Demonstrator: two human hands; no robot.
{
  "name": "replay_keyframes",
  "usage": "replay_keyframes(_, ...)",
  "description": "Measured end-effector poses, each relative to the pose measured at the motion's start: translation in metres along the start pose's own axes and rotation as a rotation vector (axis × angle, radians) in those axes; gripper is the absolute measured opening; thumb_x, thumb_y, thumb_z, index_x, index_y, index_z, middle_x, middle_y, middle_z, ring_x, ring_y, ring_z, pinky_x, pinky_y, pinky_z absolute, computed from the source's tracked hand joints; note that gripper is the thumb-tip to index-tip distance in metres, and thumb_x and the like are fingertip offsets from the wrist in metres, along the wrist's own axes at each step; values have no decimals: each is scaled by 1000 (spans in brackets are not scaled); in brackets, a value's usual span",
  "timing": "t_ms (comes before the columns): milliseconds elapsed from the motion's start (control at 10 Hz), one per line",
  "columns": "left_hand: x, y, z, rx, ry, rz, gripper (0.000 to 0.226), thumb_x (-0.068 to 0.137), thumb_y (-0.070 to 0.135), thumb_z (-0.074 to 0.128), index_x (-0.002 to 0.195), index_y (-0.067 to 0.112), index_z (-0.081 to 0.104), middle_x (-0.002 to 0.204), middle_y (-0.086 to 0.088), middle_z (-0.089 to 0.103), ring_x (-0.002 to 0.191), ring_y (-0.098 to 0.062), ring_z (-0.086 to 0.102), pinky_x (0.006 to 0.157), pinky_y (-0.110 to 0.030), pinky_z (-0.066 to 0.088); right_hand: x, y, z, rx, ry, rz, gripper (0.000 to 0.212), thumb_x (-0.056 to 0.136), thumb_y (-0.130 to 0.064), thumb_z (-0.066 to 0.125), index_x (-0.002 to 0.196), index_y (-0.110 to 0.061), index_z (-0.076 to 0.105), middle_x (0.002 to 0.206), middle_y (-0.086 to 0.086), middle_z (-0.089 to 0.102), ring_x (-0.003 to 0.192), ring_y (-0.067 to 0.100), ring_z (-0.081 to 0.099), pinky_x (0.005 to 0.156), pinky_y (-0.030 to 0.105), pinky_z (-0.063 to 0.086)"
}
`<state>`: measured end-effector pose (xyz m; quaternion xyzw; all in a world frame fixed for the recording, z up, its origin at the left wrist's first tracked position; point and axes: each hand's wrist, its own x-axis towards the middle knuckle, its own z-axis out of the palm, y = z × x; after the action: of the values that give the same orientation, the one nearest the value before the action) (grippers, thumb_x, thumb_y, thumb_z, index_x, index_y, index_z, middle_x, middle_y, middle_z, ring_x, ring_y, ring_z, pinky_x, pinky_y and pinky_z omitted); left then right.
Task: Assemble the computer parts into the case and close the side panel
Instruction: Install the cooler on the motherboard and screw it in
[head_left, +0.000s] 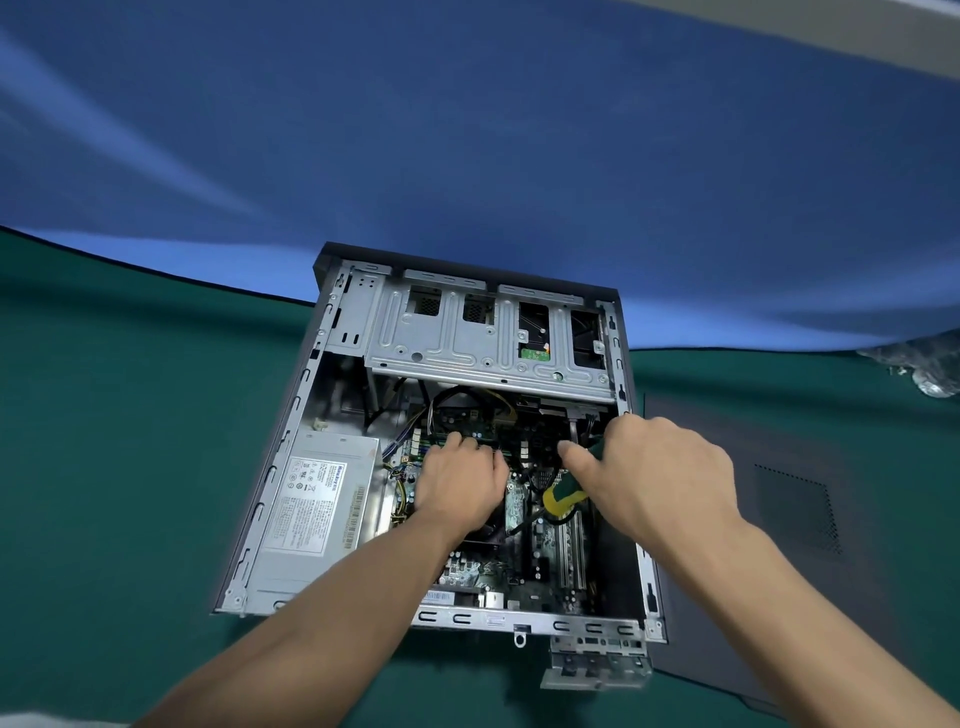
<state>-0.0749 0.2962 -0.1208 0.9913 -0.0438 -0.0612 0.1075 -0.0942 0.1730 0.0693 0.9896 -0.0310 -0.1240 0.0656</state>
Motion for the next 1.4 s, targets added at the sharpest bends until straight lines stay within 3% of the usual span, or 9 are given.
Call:
replay_keyframes(200,0,0,0,6,-8,-8,50,98,35,23,97,14,68,100,-5,67,99,-22,53,77,-35,42,1,-4,8,62,68,-84,39,94,-54,37,78,-19,46,58,-6,37,57,22,39,44,25,18)
replay_keyframes(500,0,0,-1,-9,-10,-8,50,98,34,23,97,13,68,100,-6,67,99,-22,53,77,-35,42,6,-2,10,65,128,-29,41,93,-52,39,64,-23,38,54,-5,37,50,19,33,44,24,17)
replay_keyframes(700,0,-1,0,-10,-10,-7,50,98,34,23,96,13,68,100,-6,67,98,-22,53,76,-35,42,10,8,13,74,110,-3,41,93,-54,39,75,-20,54,56,-5,38,63,27,44,47,28,22)
replay_keyframes(1000,0,-1,-1,-21,-4,0,50,98,34,23,96,14,68,100,-6,67,98,-22,53,77,-36,43,12,11,14,117,108,60,43,91,-52,40,75,-18,61,58,-3,47,57,24,45,45,24,22)
replay_keyframes(1200,0,-2,1,-21,-2,0,50,98,34,23,96,14,68,100,-5,67,98,-22,53,77,-35,43,8,12,10,137,88,83,42,91,-52,38,79,-23,65,57,-5,46,54,21,43,46,25,24)
replay_keyframes(1300,1,-1,2,-13,-1,0,49,97,34,23,97,14,68,100,-6,67,98,-22,53,76,-36,43,5,9,5,78,30,15,47,91,-61,36,83,-23,61,60,-6,43,64,25,48,49,28,28)
replay_keyframes(1400,2,-1,3,-12,-3,-6,50,97,35,23,97,14,68,100,-6,67,98,-22,53,76,-36,42,4,5,-5,72,-104,-74,38,88,-59,40,94,-23,52,68,-6,42,73,24,48,56,31,31)
